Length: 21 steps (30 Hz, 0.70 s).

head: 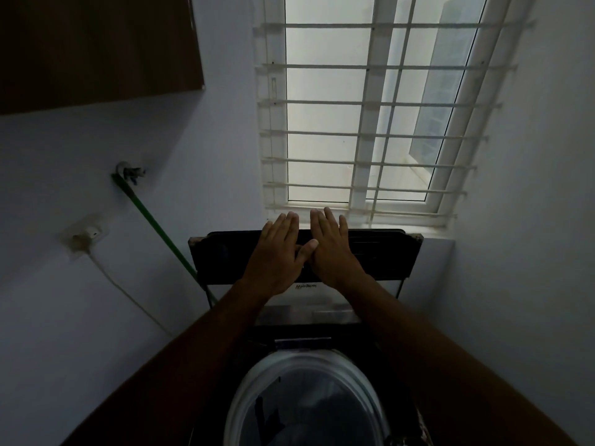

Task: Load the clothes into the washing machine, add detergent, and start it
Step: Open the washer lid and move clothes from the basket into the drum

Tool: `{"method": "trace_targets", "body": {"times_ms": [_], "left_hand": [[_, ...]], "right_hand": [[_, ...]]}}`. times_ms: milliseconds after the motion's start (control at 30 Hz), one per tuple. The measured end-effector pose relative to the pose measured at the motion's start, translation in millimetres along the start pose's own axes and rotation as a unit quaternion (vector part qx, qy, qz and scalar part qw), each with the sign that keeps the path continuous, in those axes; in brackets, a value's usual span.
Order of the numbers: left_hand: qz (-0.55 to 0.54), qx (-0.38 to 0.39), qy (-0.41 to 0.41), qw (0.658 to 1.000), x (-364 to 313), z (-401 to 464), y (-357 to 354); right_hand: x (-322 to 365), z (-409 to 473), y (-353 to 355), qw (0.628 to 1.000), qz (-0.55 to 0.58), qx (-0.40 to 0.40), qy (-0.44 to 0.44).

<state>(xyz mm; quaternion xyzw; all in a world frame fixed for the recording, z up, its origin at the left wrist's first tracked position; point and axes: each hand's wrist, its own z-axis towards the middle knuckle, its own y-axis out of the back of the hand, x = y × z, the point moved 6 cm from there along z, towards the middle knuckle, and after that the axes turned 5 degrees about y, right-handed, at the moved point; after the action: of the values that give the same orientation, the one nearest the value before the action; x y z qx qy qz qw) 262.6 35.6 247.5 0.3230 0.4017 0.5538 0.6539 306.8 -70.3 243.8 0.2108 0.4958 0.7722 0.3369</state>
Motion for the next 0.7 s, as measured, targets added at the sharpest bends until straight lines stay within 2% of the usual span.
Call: {"method": "trace_targets", "body": {"times_ms": [333, 700], "left_hand": [[-0.023, 0.049, 0.030, 0.998, 12.9, 41.7, -13.6], [-0.004, 0.103, 0.015, 0.995, 34.6, 85.1, -42.4]], "right_hand": [[-16.9, 35.6, -15.1, 0.999, 0.000, 0.042, -0.006], [-34.8, 57.5, -31.4, 0.995, 0.002, 0.101, 0.001]]}}
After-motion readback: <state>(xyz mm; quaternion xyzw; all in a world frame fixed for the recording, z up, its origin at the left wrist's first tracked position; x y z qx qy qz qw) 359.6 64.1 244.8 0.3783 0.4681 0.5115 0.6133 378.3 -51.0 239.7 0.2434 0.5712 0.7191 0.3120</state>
